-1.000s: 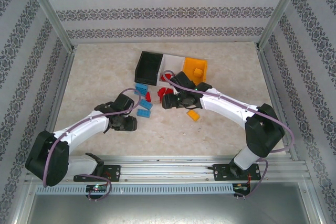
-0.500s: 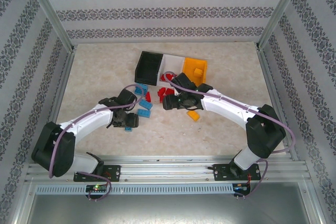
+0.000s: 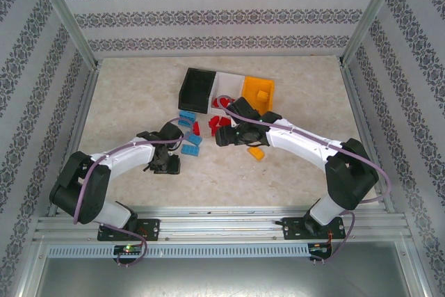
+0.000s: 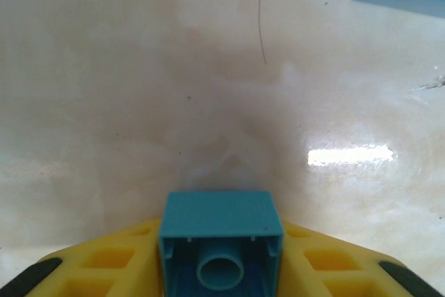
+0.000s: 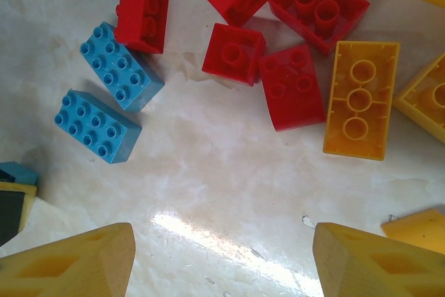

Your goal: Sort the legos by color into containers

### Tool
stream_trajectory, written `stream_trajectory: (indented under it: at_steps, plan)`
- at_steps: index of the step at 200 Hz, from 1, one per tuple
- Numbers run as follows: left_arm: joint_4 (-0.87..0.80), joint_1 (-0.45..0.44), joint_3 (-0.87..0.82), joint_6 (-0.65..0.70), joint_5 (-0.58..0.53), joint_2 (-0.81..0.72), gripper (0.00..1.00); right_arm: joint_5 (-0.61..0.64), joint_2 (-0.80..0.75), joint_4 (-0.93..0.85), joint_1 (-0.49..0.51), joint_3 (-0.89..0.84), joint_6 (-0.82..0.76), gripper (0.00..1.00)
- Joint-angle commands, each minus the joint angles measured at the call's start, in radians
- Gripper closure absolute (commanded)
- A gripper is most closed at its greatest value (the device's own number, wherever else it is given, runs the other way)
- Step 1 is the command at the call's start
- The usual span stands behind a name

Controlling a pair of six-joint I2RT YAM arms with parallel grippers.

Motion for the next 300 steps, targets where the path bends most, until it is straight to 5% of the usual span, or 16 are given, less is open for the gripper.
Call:
stream_trajectory:
  at_steps: [1,90,143,220,300]
  plan:
    - [0.003,0.008,0.008,-0.001,0.006,-0.020,0.62,0.023,-0.024,-0.004,0.012,-0.011,0.004,0.31]
    - [-0.073,0.078,0.293,0.076,0.058,-0.036,0.64,0.025,-0.007,0.003,0.012,-0.026,0.003,0.31]
    - [-0.076,0.170,0.678,0.146,0.155,0.282,0.66,0.024,-0.033,0.025,0.015,-0.094,0.025,0.31]
    - [-0.203,0.174,1.226,0.198,0.123,0.712,0.68,0.043,-0.050,0.018,0.013,-0.161,0.026,0.31]
    - [-0.286,0.174,1.475,0.224,0.099,0.902,0.67,0.027,-0.044,0.020,0.018,-0.181,0.043,0.31]
